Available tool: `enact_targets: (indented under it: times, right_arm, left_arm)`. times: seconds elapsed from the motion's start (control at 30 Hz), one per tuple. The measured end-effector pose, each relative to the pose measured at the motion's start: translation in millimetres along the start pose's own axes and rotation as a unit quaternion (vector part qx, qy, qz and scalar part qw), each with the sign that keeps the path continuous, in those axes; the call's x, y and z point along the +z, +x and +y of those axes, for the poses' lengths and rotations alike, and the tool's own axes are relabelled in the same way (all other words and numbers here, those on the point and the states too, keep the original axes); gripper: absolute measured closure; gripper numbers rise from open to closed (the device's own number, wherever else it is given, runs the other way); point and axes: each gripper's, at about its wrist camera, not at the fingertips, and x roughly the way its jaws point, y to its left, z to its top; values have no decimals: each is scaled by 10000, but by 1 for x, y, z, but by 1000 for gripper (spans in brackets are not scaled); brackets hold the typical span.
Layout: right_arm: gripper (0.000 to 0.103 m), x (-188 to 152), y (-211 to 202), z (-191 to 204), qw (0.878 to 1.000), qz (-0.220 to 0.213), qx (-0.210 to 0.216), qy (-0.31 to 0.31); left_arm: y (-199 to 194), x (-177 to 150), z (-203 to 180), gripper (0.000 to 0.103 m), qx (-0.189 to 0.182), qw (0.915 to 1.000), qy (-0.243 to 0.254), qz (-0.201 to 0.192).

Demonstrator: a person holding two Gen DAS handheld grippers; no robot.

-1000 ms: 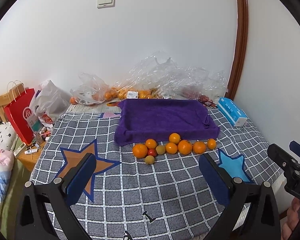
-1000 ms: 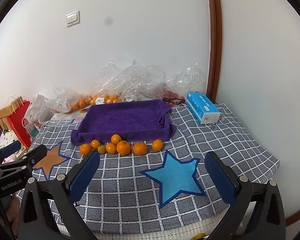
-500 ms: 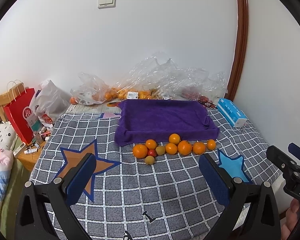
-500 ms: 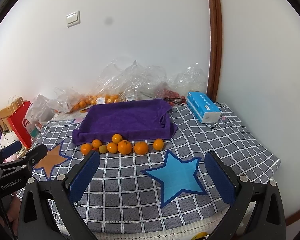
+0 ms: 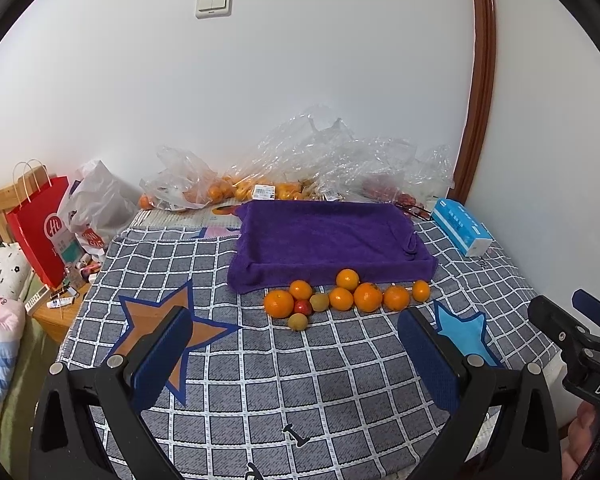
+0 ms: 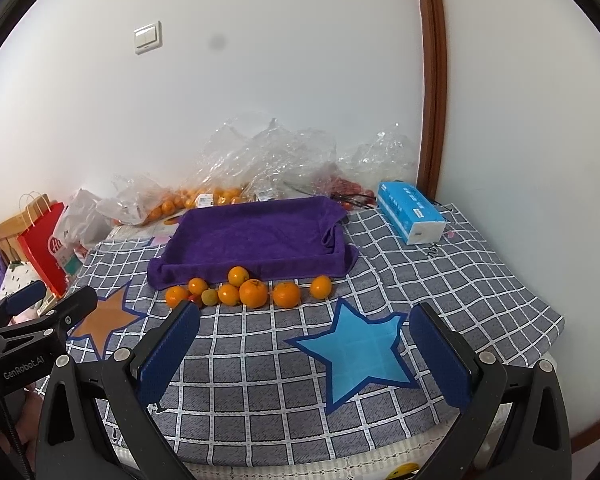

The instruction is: Organize fruits

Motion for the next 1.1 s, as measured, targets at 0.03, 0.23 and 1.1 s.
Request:
enact_targets:
  times: [0.03, 0.23, 1.1]
  right_arm:
    - [0, 0, 0, 0, 10000, 5, -8, -7]
    - [0, -1, 1, 0, 10000, 20, 21, -4]
    - [0, 8, 60, 1, 9998, 100, 158, -47]
  left_arm:
    - [1, 0, 0, 0, 0, 10000, -7, 20]
    - [0, 0, -1, 0, -31, 10000, 2, -5]
    - [51, 9, 14, 0, 31, 9998, -97, 156]
